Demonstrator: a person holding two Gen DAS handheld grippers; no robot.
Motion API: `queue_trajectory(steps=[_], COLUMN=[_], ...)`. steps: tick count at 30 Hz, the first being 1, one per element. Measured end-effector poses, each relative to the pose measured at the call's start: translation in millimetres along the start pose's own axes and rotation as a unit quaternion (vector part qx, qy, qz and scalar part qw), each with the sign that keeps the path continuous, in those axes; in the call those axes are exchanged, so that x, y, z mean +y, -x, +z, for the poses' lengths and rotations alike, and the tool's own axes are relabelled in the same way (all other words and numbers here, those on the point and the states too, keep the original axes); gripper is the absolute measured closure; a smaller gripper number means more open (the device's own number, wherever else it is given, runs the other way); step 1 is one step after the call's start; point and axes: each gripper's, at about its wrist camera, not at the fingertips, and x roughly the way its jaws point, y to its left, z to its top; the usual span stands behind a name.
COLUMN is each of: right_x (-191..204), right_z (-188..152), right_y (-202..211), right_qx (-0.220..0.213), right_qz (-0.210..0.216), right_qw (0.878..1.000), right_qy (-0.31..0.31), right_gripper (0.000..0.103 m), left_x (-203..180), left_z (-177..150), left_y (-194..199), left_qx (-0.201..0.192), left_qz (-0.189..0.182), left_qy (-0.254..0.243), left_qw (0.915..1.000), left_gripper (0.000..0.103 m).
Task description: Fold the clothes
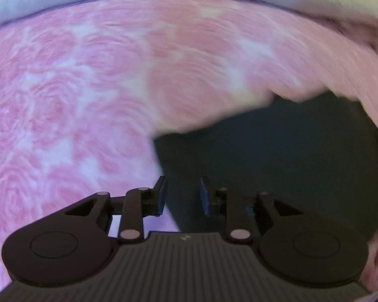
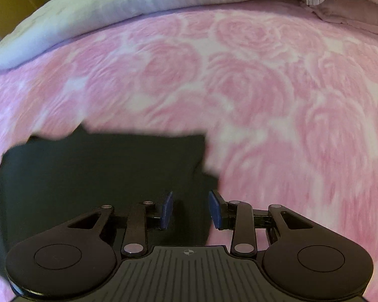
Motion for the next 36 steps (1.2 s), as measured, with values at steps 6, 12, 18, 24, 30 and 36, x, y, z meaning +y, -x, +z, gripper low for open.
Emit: queue_trajectory(steps=[6,12,18,24,30,36], right_x=[59,58,15,75,118,44], right_z=[-83,-152,-167,-168,-151,-117], right_y=[41,31,53,65,24,8], right_qx=[0.009,0.080,0.085,0.032,0.019,0.032], right_qz=[0.048,0.033,-0.044,-0.005,0.034,0.010], right_qw=[0.996,0.991,0.992,0.967,0.956,0.979], right_qy=[0.069,0.101,0.076,0.254,0.291,0.200], right_gripper=[0.068,0.068,0.068,0.067,0.067,0.065], left_x=[-71,-76,-71,-124,-150,-116], left_z=[-66,-127,-140,-165,-166,-172], left_y=[13,3,29,50,14,6], left_qx=[0.059,0.128,0.138,0.088,0.116,0.155], left_qz=[-0.030,0.010,0.088,0.051,0.040,0.052], left_qy=[-0.112,-0.166,-0.195,-0.329,-0.323,-0.285], left_qw=[0.9914,0.9778,0.9672,0.9388,0.9383,0.9444], left_gripper=[0.078,0.079,0.079,0.077,0.077,0.077])
